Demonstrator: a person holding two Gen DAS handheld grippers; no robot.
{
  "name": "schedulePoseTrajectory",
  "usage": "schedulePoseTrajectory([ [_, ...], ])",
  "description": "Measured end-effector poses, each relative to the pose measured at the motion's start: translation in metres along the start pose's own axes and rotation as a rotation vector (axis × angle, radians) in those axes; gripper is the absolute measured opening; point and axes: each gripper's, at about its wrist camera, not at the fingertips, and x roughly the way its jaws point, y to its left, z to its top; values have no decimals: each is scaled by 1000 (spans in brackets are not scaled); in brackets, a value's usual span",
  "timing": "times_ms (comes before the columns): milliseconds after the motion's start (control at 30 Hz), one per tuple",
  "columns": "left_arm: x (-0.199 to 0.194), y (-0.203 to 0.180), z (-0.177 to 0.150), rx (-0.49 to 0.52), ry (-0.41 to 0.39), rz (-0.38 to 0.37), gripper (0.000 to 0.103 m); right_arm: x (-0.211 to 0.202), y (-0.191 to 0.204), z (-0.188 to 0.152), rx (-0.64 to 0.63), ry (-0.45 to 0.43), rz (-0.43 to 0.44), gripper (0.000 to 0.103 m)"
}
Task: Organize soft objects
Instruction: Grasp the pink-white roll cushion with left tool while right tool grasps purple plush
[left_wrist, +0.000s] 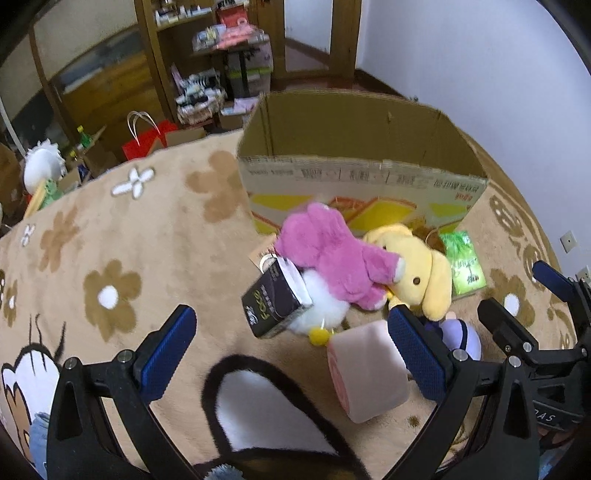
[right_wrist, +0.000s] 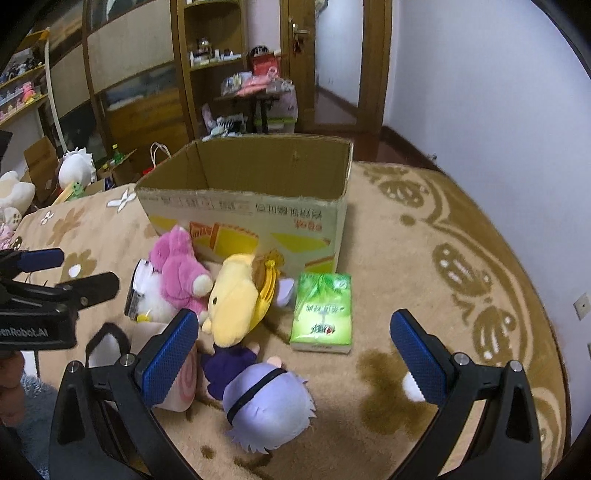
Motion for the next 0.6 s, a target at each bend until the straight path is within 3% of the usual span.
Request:
schedulePoseTrajectory([
  [200, 16, -5, -4, 13, 63, -27, 102, 27, -6, -7, 33, 140, 44, 103],
  [600, 44, -11, -10, 21, 151, -45, 102, 52, -3, -20, 29, 290, 55, 103],
])
